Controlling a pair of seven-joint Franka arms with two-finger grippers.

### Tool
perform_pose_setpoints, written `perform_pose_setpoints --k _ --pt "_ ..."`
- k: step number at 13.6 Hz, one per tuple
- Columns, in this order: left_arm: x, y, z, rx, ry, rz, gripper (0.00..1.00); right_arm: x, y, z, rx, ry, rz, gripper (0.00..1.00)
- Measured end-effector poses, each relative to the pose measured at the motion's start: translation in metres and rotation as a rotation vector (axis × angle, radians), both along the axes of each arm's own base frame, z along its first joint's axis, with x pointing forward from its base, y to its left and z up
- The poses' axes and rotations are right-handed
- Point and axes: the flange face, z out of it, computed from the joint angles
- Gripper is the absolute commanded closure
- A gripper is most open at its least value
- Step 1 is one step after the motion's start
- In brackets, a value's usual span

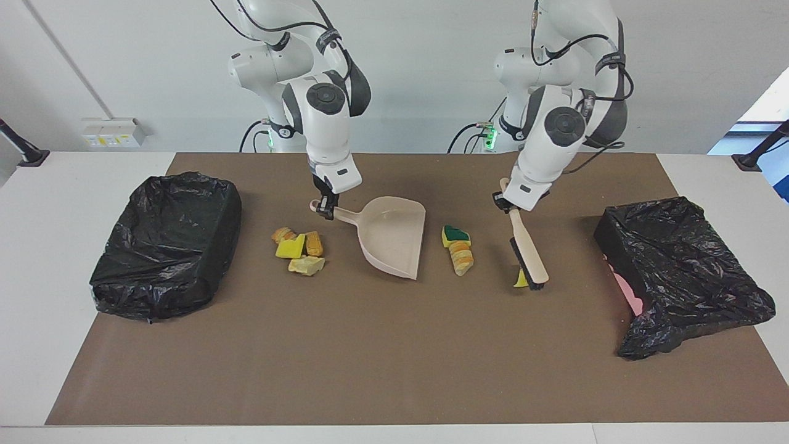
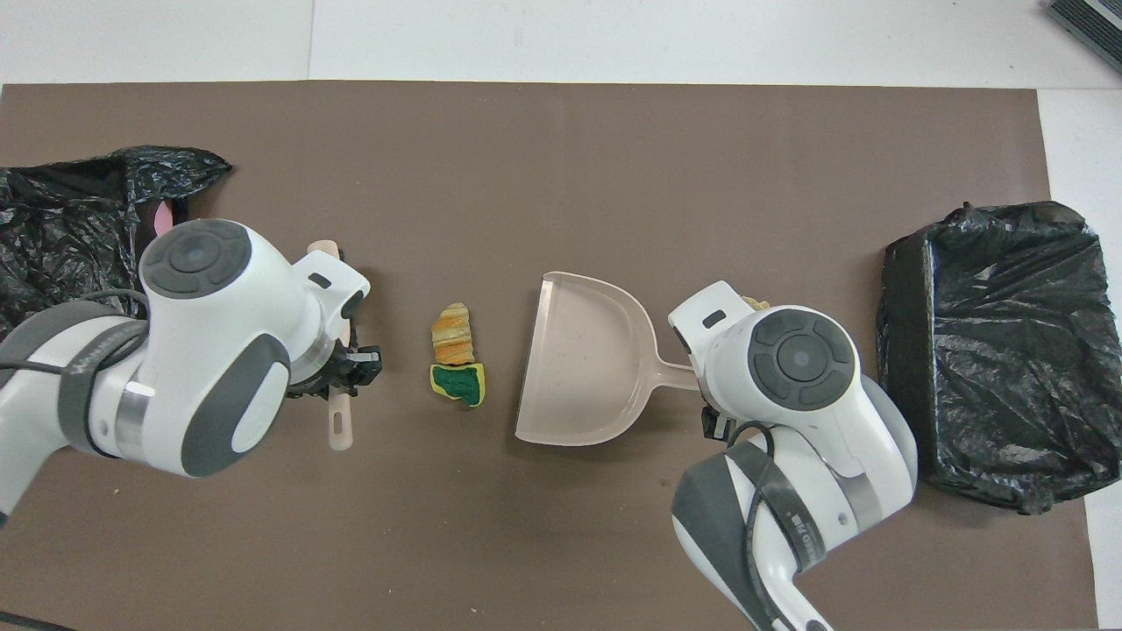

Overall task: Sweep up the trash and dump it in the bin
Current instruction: 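Place the dustpan beside the crumbs while the left gripper positions the brush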

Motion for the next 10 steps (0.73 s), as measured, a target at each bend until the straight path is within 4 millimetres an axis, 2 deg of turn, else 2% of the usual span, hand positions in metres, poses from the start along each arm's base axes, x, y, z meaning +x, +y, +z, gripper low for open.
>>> perform_pose_setpoints --k 3,5,7,10 --pt "0.015 0.054 -0.005 -0.024 -0.014 -0.116 1.0 -0.003 0.012 -0.014 -0.012 0.014 -0.01 1.0" --pt "0.017 0.071 -0.012 -0.021 -0.022 -0.158 1.0 -0.005 0.025 -0.027 -0.028 -0.001 -0.014 1.0" --pt "0.016 0.07 -0.019 -0.03 -0.029 -0.218 1.0 -0.006 0.03 -0.033 -0.035 -0.001 -0.019 1.0" --pt "0.014 0.048 -0.018 -0.027 -0.04 -0.288 1.0 -0.008 0.035 -0.035 -0.034 -0.005 -0.032 1.0"
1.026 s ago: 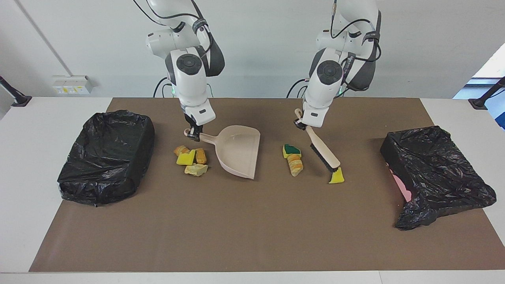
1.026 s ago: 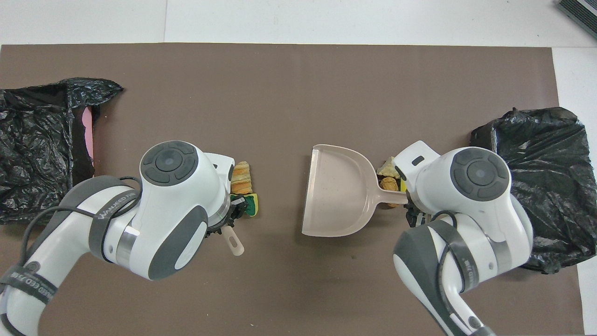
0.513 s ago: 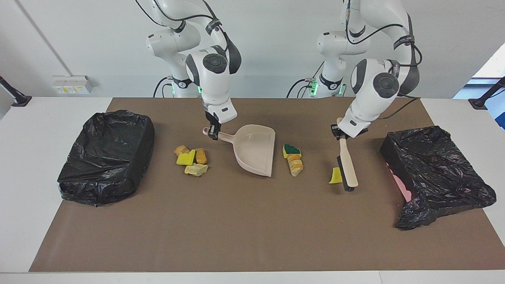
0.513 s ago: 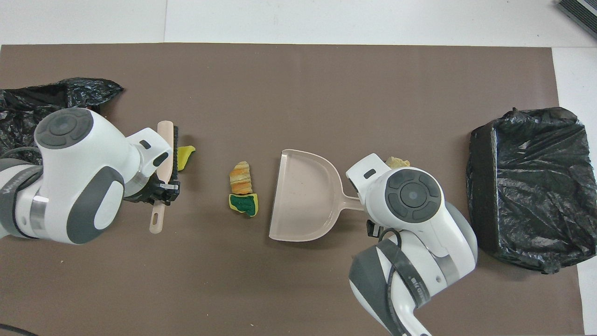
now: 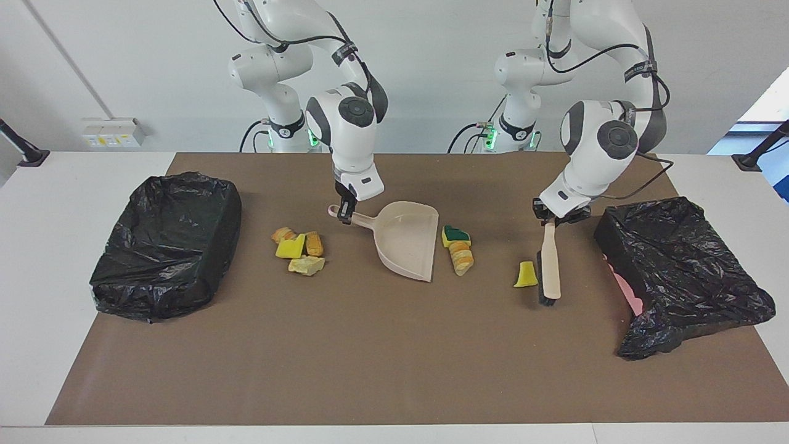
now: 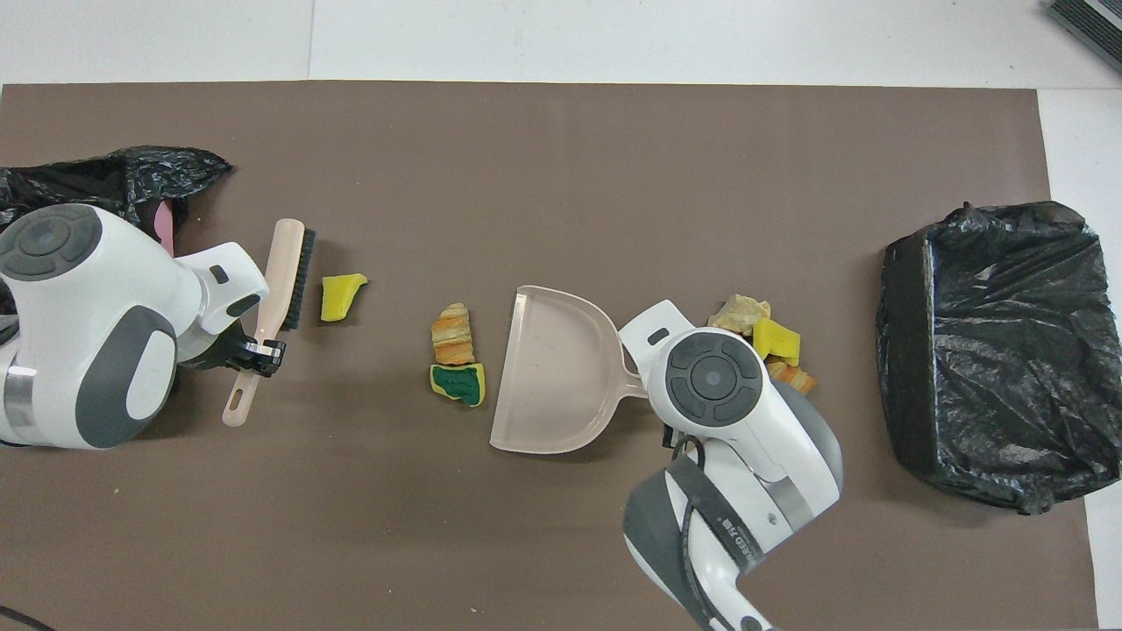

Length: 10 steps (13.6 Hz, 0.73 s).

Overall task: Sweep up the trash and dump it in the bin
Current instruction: 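Place the dustpan beside the crumbs while the left gripper positions the brush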

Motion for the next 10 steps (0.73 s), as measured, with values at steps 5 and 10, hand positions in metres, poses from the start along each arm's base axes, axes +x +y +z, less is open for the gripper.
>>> perform_pose_setpoints --k 5,10 --pt "0.002 -0.004 -0.005 0.0 -0.019 -0.064 1.0 0.0 0.001 0.0 0.0 -0.001 -0.002 1.0" --pt "0.0 0.019 -0.02 0.053 -0.017 -0.068 1.0 0.0 0.001 0.0 0.0 0.0 -0.002 1.0"
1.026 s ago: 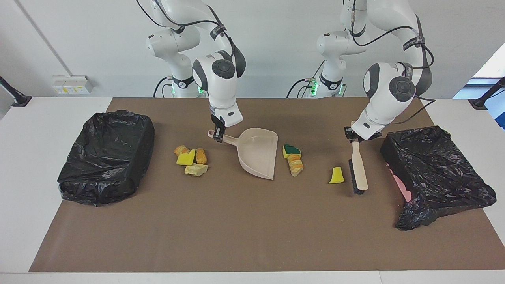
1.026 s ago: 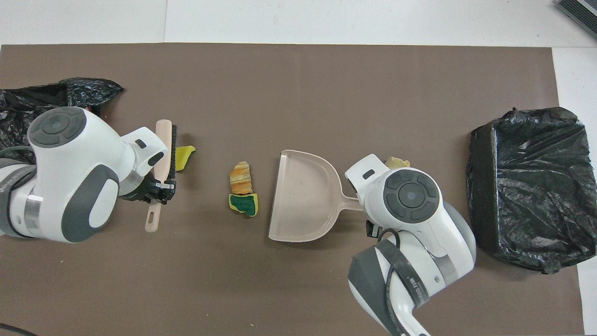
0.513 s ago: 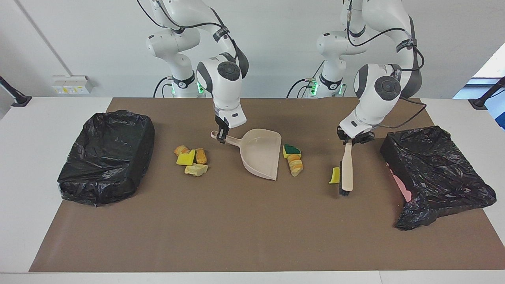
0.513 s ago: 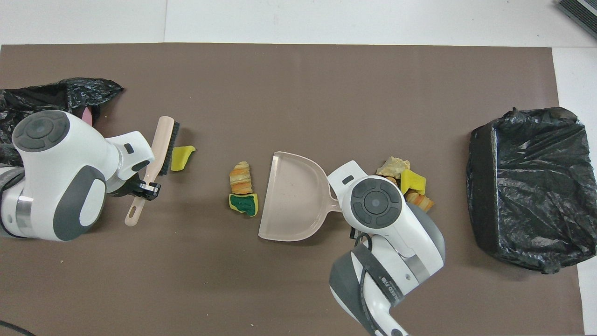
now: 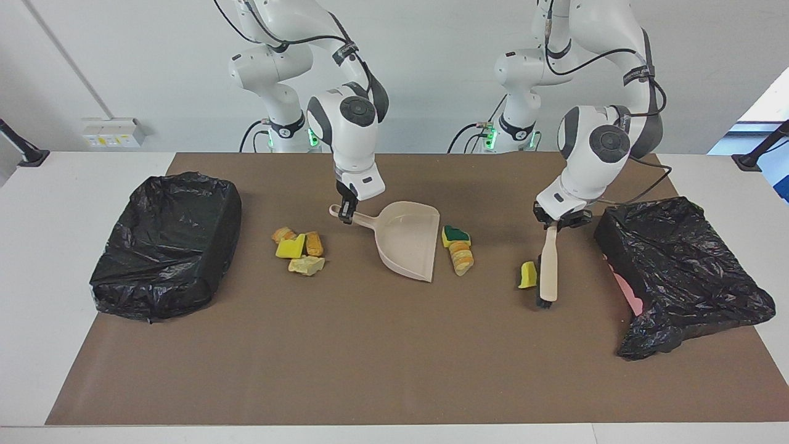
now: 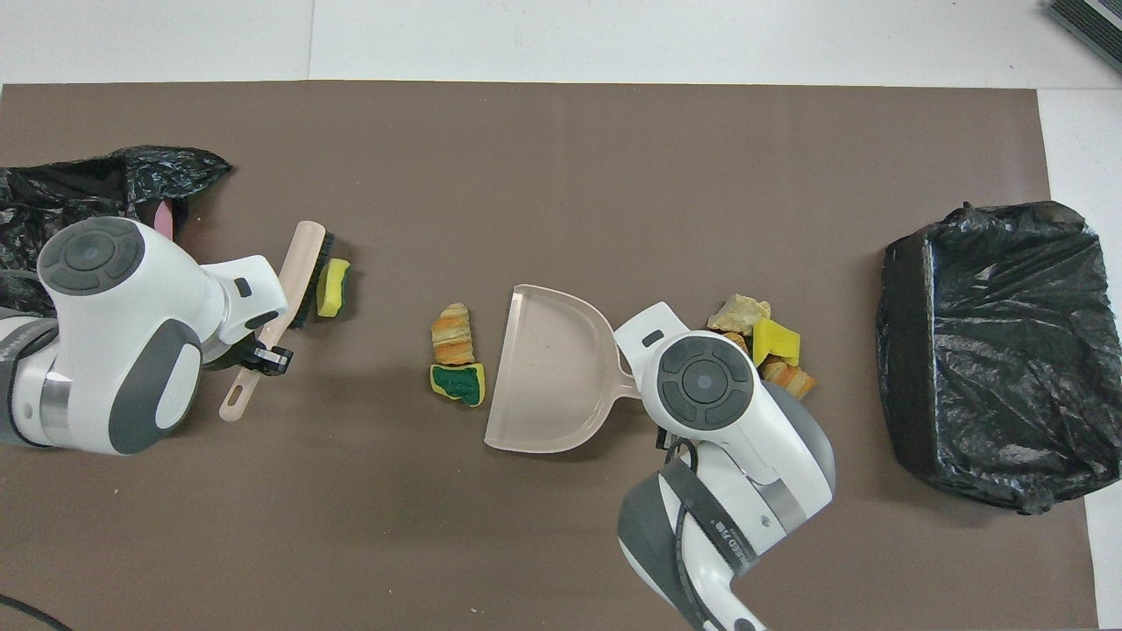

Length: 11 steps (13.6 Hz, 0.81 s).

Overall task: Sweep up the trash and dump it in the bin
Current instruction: 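Place the dustpan beside the crumbs while the left gripper positions the brush, then sweep the nearby crumbs and sponge into the dustpan with the left gripper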

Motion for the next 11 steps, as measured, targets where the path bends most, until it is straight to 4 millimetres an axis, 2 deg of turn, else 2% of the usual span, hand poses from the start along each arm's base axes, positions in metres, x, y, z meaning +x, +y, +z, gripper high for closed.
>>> perform_pose_setpoints --k 3,5,6,8,11 --pt "-0.011 0.0 -0.02 0.004 0.007 -0.011 1.0 0.0 0.0 0.0 0.0 0.0 0.0 1.0" --pt "-0.014 -0.006 -0.02 0.006 0.006 -0.016 1.0 0.0 0.0 0.0 0.0 0.0 0.0 1.0" --pt "-0.017 -0.015 -0.02 0.01 0.007 -0.016 1.0 0.0 0.0 0.0 0.0 0.0 0.0 1.0" --pt "-0.03 -0.049 -0.022 0.01 0.019 -0.01 1.0 0.0 0.0 0.0 0.0 0.0 0.0 1.0" --pt "-0.07 -0.122 -0.02 -0.037 0.058 0.015 1.0 0.0 0.0 0.0 0.0 0.0 0.0 1.0"
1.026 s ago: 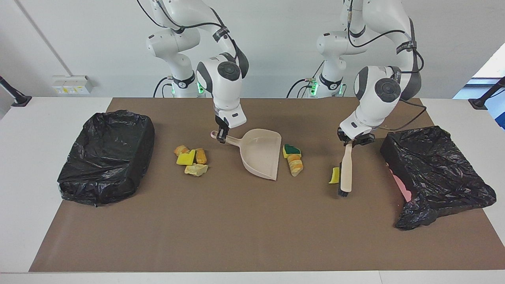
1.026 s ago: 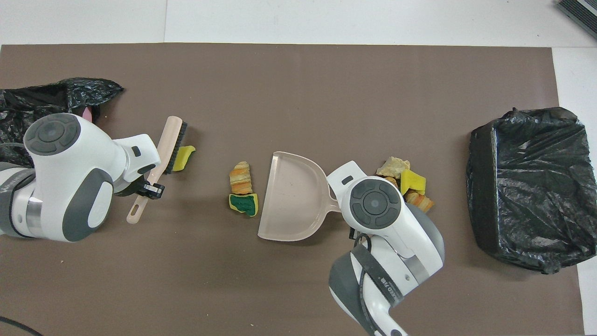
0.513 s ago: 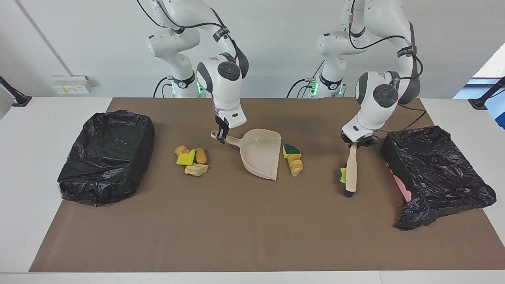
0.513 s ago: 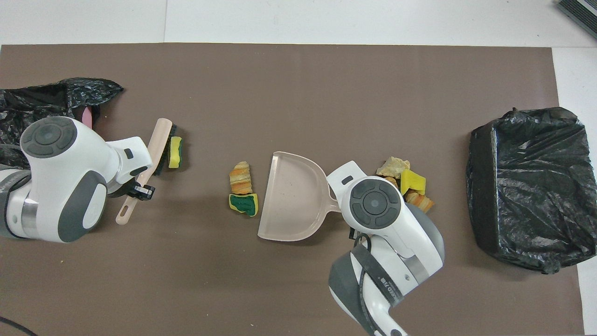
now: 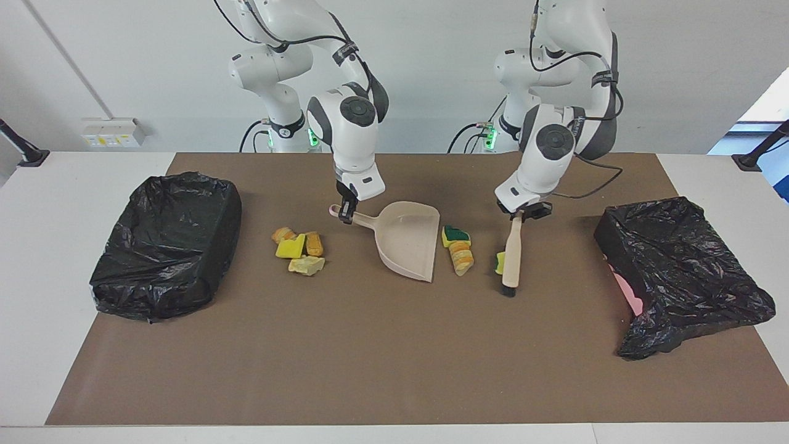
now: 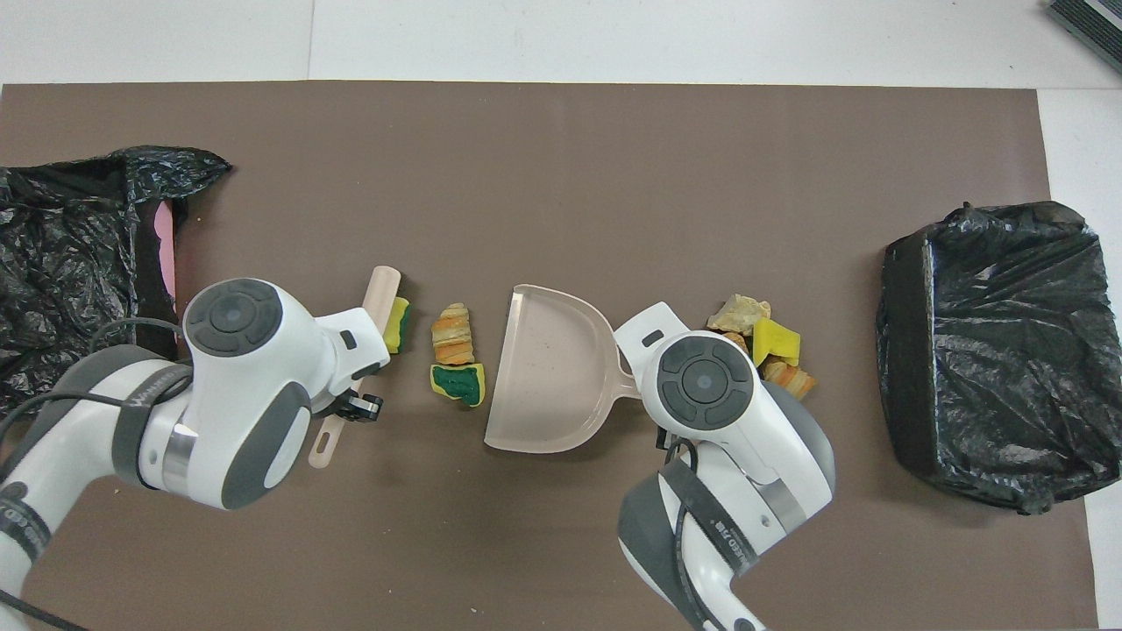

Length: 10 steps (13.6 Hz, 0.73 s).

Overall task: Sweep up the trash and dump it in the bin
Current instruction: 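Sweep the nearby crumbs and sponge into the dustpan with the left gripper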

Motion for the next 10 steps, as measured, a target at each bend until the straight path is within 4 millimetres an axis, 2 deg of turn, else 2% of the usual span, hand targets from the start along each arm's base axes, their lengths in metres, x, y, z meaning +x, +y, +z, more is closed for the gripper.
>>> perform_pose_setpoints --k 4,6,7,8,10 --pt "-0.069 -0.102 0.01 -0.116 0.069 0.047 1.0 0.0 0.0 0.0 0.0 0.0 0.0 1.0" --pt "-0.098 -0.137 0.018 -0.136 0.083 0.071 1.0 0.0 0.0 0.0 0.0 0.001 0.0 1.0" --pt "-0.105 -0.15 0.026 -0.143 0.078 0.089 1.0 0.0 0.0 0.0 0.0 0.001 0.0 1.0" --pt "-0.102 -0.156 0.037 -0.152 0.067 0.111 1.0 0.0 0.0 0.0 0.0 0.001 0.0 1.0" --pt "-0.089 -0.152 0.057 -0.158 0.065 0.146 1.0 0.0 0.0 0.0 0.0 0.001 0.0 1.0"
